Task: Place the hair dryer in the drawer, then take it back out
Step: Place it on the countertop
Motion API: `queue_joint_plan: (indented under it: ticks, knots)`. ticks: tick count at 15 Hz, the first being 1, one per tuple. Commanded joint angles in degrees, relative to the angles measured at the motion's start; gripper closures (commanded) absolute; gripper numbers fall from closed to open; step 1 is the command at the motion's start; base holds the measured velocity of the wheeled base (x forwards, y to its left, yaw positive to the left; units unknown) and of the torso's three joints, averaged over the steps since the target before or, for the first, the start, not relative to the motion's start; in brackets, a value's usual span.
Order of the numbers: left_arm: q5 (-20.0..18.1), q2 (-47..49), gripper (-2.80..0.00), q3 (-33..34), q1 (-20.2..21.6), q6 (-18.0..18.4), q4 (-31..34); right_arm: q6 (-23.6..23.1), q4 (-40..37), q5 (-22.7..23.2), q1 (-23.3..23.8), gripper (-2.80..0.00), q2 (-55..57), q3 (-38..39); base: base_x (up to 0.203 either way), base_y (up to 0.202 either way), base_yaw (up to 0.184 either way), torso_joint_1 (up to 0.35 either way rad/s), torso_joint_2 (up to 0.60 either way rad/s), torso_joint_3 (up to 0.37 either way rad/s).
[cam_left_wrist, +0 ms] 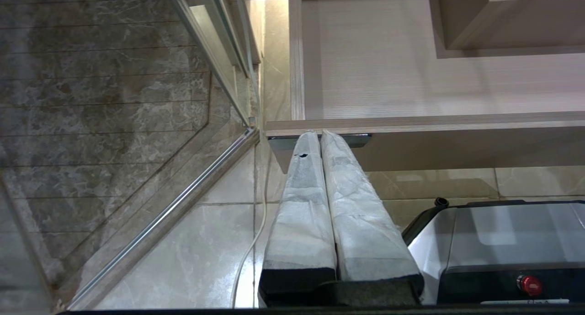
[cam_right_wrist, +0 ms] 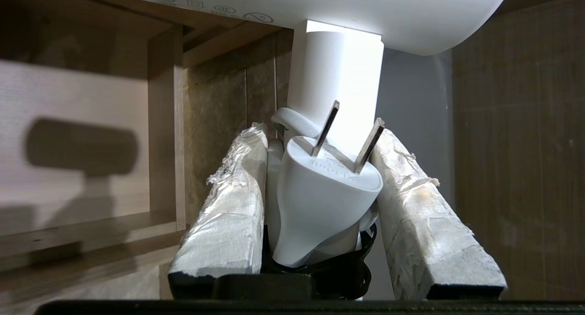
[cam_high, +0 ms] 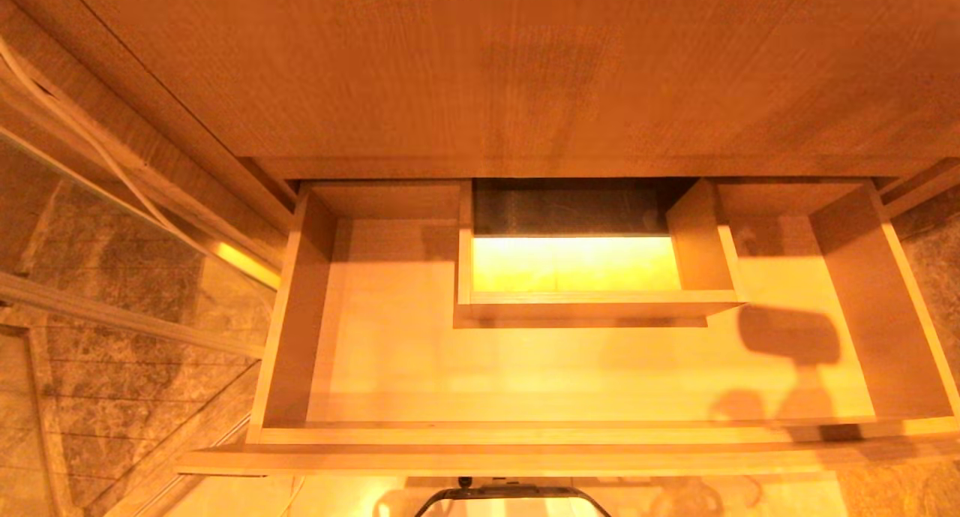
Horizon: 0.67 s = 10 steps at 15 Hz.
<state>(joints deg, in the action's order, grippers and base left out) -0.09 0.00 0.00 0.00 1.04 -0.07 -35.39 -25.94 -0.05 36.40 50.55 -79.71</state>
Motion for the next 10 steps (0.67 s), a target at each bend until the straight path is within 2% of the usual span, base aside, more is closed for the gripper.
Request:
queue_joint_plan:
  ticks: [1, 8, 10]
  knots:
    - [0.00, 0.00, 0.00, 0.09, 0.00, 0.01, 0.05, -0.12, -0.39, 0.20, -0.07, 0.00, 1.29, -1.06, 0.000, 0.000, 0.000, 0.000, 0.00, 0.000]
    - [0.00, 0.00, 0.00, 0.09, 0.00, 0.01, -0.01, 1.56, -2.59, 0.45, -0.10, 0.00, 0.82, -2.38, 0.000, 0.000, 0.000, 0.000, 0.00, 0.000]
    - [0.00, 0.00, 0.00, 0.09, 0.00, 0.01, 0.02, 6.18, -2.39, 0.34, -0.02, 0.00, 1.21, -2.53, 0.000, 0.000, 0.000, 0.000, 0.00, 0.000]
